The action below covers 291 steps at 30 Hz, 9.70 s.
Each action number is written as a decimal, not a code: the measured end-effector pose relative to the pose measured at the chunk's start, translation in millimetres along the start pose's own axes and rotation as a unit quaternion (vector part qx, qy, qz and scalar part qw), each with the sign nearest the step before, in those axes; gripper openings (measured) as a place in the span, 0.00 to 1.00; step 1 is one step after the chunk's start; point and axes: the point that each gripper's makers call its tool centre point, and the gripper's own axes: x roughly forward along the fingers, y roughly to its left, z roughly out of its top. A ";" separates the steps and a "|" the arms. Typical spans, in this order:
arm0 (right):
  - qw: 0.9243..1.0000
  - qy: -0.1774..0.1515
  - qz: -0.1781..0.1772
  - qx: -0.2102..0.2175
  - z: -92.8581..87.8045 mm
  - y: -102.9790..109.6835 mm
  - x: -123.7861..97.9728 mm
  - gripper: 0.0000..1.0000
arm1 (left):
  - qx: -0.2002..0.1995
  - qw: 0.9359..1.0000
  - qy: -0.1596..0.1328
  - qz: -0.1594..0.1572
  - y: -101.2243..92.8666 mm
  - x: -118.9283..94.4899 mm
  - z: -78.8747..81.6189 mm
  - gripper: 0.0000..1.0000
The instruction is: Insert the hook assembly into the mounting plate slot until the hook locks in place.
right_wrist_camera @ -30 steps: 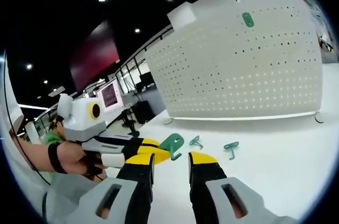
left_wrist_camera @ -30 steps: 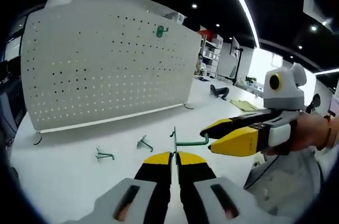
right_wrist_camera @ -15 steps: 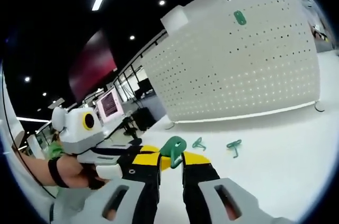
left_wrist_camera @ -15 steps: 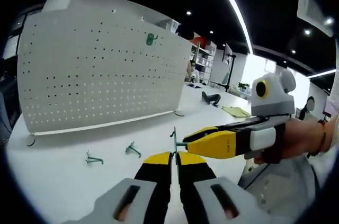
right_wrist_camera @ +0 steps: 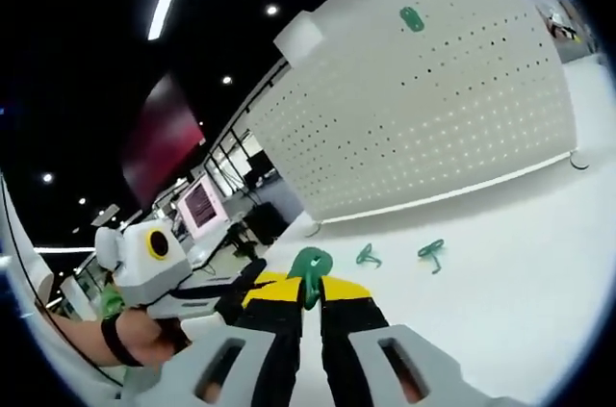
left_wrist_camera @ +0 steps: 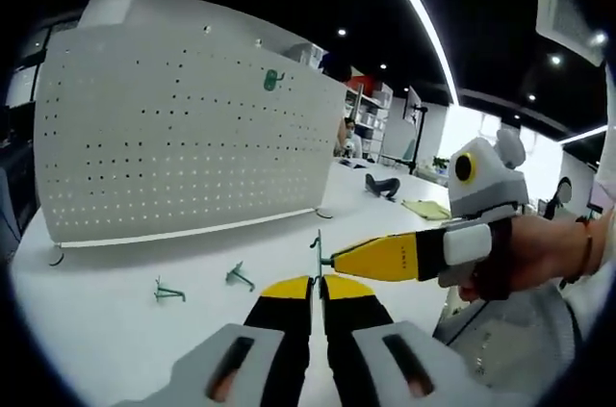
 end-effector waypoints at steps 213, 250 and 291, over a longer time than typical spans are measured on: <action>0.907 -0.205 -0.278 -0.242 290.3 -77.6 75.9 0.01 | 0.088 0.993 -0.075 0.012 33.6 -75.1 53.1 0.85; 0.906 -0.195 -0.295 -0.231 307.2 -107.9 105.7 0.01 | 0.057 0.995 -0.079 0.022 45.9 -79.3 48.4 0.84; 0.900 -0.171 -0.297 -0.269 305.7 -105.7 111.2 0.07 | 0.051 0.996 -0.076 0.023 46.7 -78.8 48.0 0.83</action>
